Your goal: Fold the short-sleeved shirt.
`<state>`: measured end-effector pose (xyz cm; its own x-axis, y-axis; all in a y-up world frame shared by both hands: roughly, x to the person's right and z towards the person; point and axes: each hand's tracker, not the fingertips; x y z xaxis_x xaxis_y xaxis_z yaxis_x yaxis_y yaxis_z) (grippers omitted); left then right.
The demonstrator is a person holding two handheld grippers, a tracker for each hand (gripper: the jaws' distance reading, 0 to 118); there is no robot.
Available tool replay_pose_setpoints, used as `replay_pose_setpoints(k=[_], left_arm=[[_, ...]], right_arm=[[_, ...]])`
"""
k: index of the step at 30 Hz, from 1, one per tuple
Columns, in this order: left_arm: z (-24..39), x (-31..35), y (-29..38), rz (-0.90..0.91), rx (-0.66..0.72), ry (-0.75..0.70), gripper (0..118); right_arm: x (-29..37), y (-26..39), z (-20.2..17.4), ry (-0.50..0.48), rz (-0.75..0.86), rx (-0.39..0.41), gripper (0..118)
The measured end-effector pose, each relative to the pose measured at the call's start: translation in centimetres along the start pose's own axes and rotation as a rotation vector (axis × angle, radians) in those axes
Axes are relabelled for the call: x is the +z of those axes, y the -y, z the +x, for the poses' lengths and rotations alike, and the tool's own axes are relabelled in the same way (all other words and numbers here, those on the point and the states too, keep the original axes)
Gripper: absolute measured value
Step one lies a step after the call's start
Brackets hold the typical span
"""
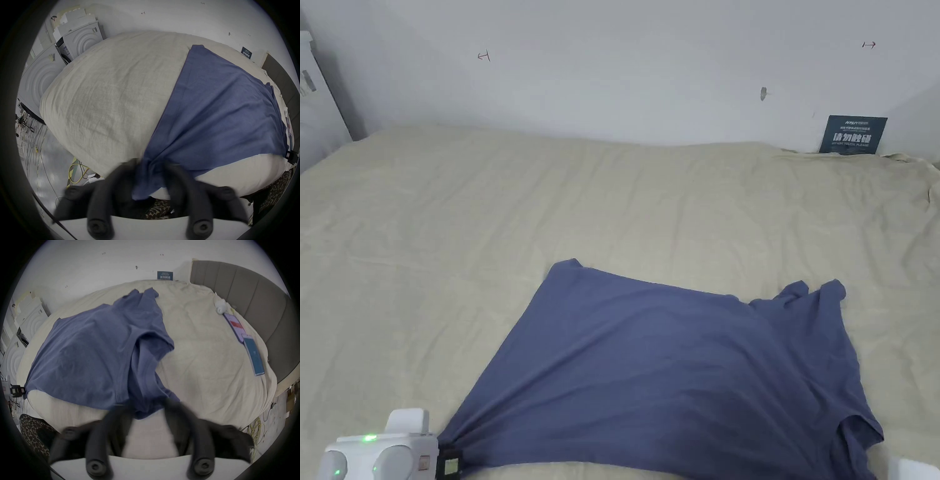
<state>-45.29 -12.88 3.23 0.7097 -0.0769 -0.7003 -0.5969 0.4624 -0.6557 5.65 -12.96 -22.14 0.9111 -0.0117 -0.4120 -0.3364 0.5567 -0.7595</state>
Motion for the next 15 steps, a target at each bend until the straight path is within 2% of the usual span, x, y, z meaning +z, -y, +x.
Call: replay_pose_setpoints(k=[1,2,5,8,12,15], left_arm=[[0.2,0.5,-0.1,0.009,0.016,0.005,115],[0.4,1.0,-0.3,0.027,0.028,0.018,117],[1.5,3.9,-1.3,0.129,0.031,0.076,117],[2.3,6.3,-3.1,0.250,0.003,0.114,117],[4.3,11.2,-4.9,0.414,0.011,0.188,117],[5.0,12.5,-6.4,0.515,0.018,0.211,117]], right_arm=[[1.3,-0.3,-0.7,0.014,0.032,0.009,96],[2.1,-0.6,-1.0,0.028,0.078,0.019,99],[5.3,-2.4,-1.9,0.032,0.205,0.059,99],[9.0,-4.3,-2.7,0.009,0.321,0.066,99],[12.7,-6.4,-2.7,-0.007,0.475,0.077,99],[13.8,-7.4,-2.0,-0.006,0.561,0.095,98]])
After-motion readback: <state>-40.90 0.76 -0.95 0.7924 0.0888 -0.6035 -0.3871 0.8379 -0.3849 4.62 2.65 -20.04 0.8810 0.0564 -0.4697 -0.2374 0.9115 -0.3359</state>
